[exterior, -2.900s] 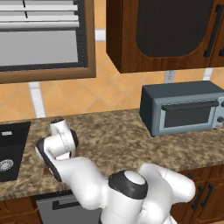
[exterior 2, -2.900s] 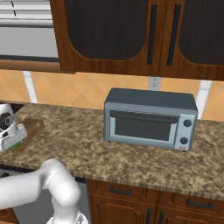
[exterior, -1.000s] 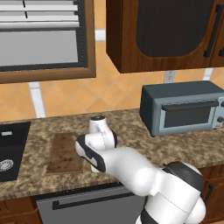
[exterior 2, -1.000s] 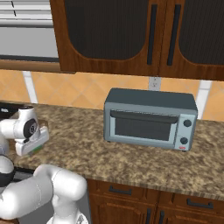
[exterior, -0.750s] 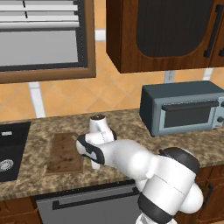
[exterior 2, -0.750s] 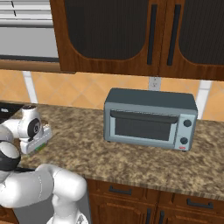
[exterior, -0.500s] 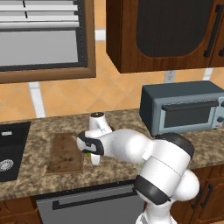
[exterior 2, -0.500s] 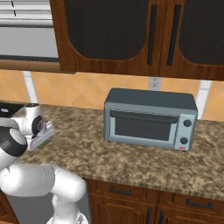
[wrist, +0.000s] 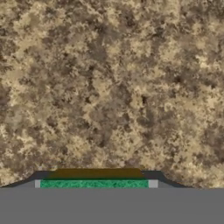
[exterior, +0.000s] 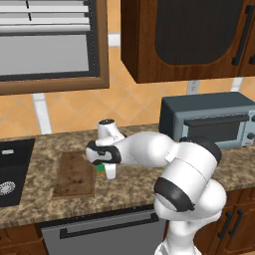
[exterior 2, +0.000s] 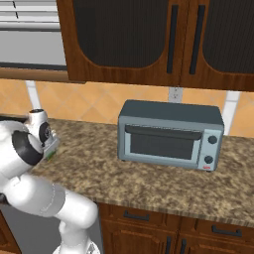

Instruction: Pick up the sponge from the counter and clean the cutting board by briefly scrubbing or pressing down on the cutting board. Once finished, release the sponge.

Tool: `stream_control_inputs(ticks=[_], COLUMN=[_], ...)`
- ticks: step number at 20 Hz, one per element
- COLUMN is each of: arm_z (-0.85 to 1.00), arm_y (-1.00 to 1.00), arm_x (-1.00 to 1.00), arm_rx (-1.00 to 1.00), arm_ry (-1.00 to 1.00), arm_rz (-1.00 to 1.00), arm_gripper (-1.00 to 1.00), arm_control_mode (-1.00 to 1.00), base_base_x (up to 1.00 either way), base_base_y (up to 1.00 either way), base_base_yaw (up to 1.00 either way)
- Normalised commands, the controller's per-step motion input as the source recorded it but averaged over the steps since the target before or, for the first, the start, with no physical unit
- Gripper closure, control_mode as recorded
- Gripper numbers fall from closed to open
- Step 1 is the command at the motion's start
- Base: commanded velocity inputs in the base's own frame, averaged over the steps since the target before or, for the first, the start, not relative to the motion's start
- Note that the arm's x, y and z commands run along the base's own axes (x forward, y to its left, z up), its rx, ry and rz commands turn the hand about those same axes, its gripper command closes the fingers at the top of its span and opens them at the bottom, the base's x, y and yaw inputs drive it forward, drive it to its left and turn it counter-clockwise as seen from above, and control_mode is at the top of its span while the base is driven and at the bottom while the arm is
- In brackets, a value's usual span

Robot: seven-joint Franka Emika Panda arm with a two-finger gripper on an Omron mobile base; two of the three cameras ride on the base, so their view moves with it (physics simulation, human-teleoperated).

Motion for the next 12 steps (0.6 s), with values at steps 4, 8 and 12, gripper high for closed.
stream_control_inputs(ticks=[4,8,12], arm_z=[-0.01,-0.31,-0.48], arm_y=[0.14,0.12,0.09], arm_x=[0.13,0.07,0.13], arm_rx=[0.00,0.00,0.00], arm_ry=[-0.02,-0.05,-0.09], arm_rz=[0.04,0.00,0.00], arm_gripper=[1.00,1.00,1.00], arm_control_mode=[-1.00,-1.00,-1.00], base_base_x=[0.00,0.00,0.00], base_base_y=[0.00,0.00,0.00], base_base_yaw=[0.00,0.00,0.00])
